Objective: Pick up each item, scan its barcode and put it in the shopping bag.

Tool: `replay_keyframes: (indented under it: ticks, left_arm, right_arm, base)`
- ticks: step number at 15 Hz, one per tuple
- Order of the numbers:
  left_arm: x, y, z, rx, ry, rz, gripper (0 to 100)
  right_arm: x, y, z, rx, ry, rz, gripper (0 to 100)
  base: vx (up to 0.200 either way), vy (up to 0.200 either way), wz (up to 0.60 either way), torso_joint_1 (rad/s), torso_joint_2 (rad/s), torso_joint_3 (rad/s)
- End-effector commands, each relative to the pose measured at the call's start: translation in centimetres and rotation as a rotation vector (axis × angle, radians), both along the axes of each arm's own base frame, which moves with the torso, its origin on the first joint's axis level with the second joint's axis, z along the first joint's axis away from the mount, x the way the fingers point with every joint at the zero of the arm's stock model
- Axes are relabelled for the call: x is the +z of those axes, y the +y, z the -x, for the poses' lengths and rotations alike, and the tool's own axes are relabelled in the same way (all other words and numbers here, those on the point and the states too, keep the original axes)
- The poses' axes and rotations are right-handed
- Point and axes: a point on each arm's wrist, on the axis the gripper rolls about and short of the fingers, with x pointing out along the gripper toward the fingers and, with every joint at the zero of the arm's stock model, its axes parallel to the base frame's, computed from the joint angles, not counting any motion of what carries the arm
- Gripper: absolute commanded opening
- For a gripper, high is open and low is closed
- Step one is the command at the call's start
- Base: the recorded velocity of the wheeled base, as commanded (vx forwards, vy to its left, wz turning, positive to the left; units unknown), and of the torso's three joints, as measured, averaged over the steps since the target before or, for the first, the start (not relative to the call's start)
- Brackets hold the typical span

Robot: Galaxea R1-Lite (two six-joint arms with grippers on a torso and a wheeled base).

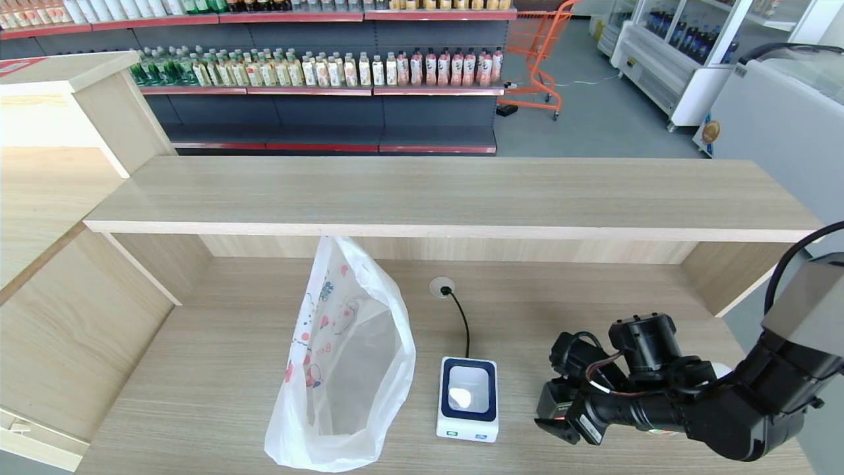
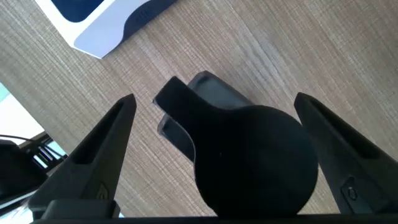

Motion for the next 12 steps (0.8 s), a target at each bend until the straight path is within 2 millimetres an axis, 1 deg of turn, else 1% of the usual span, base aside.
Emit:
replay_keyframes:
  ticks: [1, 2, 4, 5, 7, 9, 10, 12]
  left_arm:
    - [0.0, 0.0, 0.0, -0.001, 0.0, 0.001, 100]
    - [0.0, 0.0, 0.0, 0.001, 0.0, -0.001, 100]
    - [0.0, 0.0, 0.0, -0.001, 0.0, -0.001, 100]
    - [0.0, 0.0, 0.0, 0.002, 0.0, -0.001, 100]
    - [0.0, 0.0, 0.0, 0.001, 0.0, -0.001, 100]
    - [0.0, 0.0, 0.0, 0.001, 0.0, -0.001, 100]
    - [0.0, 0.0, 0.0, 0.001, 0.0, -0.001, 100]
    - [0.0, 0.0, 0.0, 0.001, 0.0, -0.001, 100]
  right_arm:
    - [-1.1, 0.1, 0.0, 0.017, 0.034, -0.001, 100]
    - [-1.1, 0.1, 0.0, 0.028, 0.035, -0.007, 0]
    - [-0.8, 0.1, 0.1, 0.038, 0.029, -0.02, 0]
    - [-0.3, 0.0, 0.2, 0.035, 0.013, -0.027, 0]
    - [0.6, -0.6, 0.1, 0.016, -0.015, -0.049, 0]
    - [1.9, -1.5, 0.5, -0.023, -0.025, -0.105, 0]
    - [4.0, -1.8, 0.9, -0.091, -0.029, -0.21, 0]
    - [7.5, -2.2, 1.7, -0.18, -0.065, -0.363, 0]
  base:
    - [0.0, 0.0, 0.0, 0.0, 0.0, 0.0]
    - [0.0, 0.0, 0.0, 0.0, 0.0, 0.0]
    - [0.0, 0.0, 0.0, 0.0, 0.0, 0.0]
    - [0.0, 0.0, 0.0, 0.0, 0.0, 0.0]
    - [0.0, 0.0, 0.0, 0.0, 0.0, 0.0]
    - [0.0, 0.0, 0.0, 0.0, 0.0, 0.0]
    - [0.0, 0.0, 0.0, 0.0, 0.0, 0.0]
    - [0.0, 0.0, 0.0, 0.0, 0.0, 0.0]
